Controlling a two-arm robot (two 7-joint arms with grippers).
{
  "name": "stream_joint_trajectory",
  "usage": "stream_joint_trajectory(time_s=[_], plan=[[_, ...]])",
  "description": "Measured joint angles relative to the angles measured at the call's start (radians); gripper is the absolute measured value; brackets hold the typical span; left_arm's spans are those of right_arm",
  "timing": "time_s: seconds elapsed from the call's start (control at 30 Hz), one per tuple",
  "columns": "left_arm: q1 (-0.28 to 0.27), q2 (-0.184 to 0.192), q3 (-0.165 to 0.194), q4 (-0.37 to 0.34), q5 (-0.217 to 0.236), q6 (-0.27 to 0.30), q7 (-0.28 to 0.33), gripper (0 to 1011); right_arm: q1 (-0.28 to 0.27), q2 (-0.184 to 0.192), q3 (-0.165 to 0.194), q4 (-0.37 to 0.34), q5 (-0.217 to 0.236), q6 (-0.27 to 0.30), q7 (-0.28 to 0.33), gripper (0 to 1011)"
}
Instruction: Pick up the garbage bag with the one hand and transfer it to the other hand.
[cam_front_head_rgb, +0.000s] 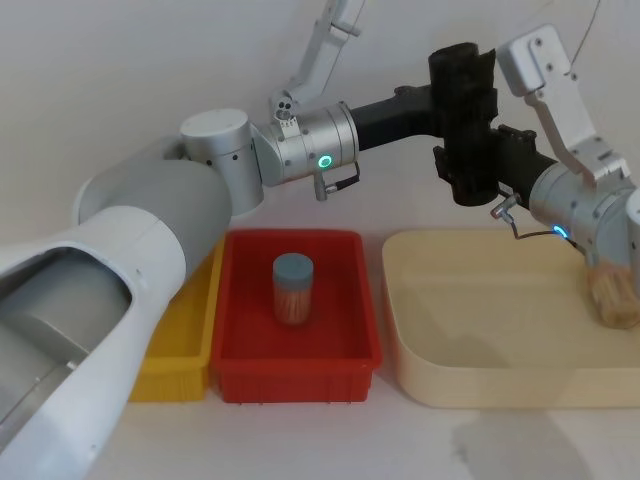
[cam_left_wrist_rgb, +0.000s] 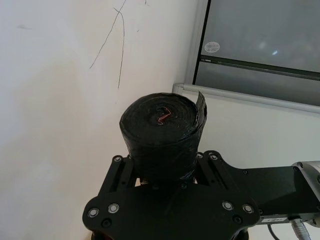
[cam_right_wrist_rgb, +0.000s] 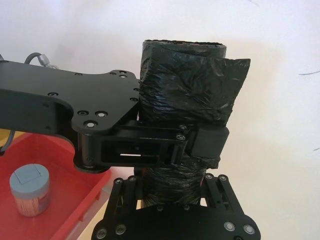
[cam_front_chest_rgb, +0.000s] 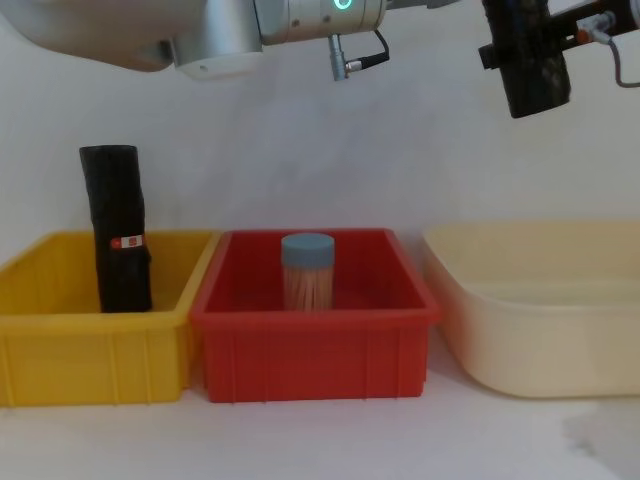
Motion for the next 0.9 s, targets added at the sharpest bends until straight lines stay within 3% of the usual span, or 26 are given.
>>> stream_joint_trajectory(time_s=[0.23,0.67,0.9], plan=[[0.000,0.000,0.000,0.000,0.000,0.000,0.000,586,0.002,-0.002,-0.001,0.003,-0.002,-0.001,-0.001,562],[0.000,0.000,0.000,0.000,0.000,0.000,0.000,978,0.003,0.014,0.002,-0.001,-0.027,0.021,-0.017,562],[0.000,0.000,0.000,0.000,0.000,0.000,0.000,1002,-0.009,0.022,0.033,-0.006,-0.040,0.044,-0.052,562]])
